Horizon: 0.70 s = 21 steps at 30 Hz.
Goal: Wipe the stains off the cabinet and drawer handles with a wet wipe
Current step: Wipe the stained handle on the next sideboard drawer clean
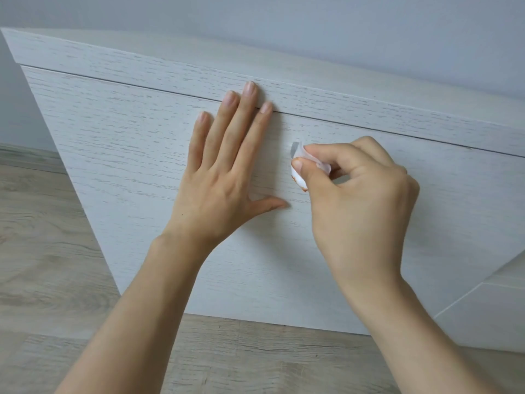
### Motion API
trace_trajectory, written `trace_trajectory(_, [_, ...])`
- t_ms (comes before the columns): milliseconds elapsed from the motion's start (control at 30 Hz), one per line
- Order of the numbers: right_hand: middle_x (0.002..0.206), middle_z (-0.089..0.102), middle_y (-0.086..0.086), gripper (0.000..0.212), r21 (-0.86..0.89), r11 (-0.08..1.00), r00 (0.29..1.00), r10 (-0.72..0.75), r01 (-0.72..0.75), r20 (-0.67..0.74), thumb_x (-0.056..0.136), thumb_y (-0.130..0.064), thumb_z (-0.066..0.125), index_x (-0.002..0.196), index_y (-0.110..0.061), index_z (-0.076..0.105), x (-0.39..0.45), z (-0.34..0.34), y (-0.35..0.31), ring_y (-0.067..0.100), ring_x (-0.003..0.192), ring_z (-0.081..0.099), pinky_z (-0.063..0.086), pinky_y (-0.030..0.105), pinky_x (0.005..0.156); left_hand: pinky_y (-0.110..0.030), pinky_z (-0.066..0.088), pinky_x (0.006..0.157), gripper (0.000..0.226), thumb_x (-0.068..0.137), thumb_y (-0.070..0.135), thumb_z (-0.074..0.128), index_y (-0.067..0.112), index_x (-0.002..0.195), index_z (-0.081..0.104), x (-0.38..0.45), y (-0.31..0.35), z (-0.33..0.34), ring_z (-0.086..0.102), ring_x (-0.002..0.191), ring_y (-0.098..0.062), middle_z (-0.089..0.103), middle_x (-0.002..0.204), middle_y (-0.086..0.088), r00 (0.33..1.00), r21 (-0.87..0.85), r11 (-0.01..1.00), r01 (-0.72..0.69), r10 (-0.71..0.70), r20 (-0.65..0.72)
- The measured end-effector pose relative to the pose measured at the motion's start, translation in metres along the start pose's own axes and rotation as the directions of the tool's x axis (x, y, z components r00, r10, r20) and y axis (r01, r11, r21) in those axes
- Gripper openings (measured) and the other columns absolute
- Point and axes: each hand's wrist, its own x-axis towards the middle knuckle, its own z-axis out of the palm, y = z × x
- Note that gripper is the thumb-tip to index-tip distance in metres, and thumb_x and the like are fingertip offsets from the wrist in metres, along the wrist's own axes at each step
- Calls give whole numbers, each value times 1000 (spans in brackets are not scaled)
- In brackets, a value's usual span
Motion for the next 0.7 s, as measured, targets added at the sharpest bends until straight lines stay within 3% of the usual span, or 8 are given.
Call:
trace_trajectory(100, [69,50,-9,9,-56,997,999,-49,48,-16,72,-6,75,78,-12,74,1,9,-7,16,58,59,46,40,76,-38,2,119,108,74,71,62,11,151,13,-3,-4,2,9,146,-23,8,156,-6,1000,18,1000,12,-11,-27])
trace_trajectory(300, [68,50,-8,8,-46,999,1000,-19,19,-13,73,-5,70,79,-9,74,11,16,-15,21,62,62,50,50,73,-38,3,119,109,74,69,65,11,150,13,-4,-6,0,10,146,-23,9,156,-7,1000,12,1000,-10,10,-23])
trace_trajectory(400, [65,46,-21,6,-34,999,1000,11,-10,16,74,-10,72,79,-13,74,8,7,-11,15,64,61,50,49,74,-38,2,119,117,67,69,71,9,150,14,-3,-6,-5,9,146,-25,11,156,-9,1000,12,1000,-12,12,23])
trace_trajectory(467, [66,46,-24,6,-29,998,998,49,-48,39,75,-16,72,81,-16,74,6,-3,-5,10,64,58,50,42,77,-39,1,119,119,66,68,73,8,150,15,-3,-6,-10,8,145,-27,11,156,-10,998,-1,1000,-18,18,57])
trace_trajectory(533, [66,51,-15,9,-46,996,996,76,-73,53,75,-18,72,84,-16,75,6,-15,5,11,69,56,45,21,72,-39,0,119,119,66,67,73,7,150,15,-2,-4,-15,8,145,-29,12,156,-11,996,-5,1000,-18,18,88])
trace_trajectory(600, [69,52,-12,10,-77,992,992,108,-104,58,75,-19,73,86,-17,75,7,-30,16,10,68,54,40,16,69,-42,1,119,120,64,65,75,7,150,15,-2,-1,-20,8,145,-31,14,156,-14,993,-5,1000,-11,12,115])
trace_trajectory(700, [72,52,-10,12,-124,982,987,152,-145,50,78,-18,72,83,-29,68,8,-50,28,20,70,57,46,43,79,-47,1,118,123,61,62,79,8,150,14,-1,6,-25,6,144,-34,12,156,-18,986,-9,1000,8,-6,164])
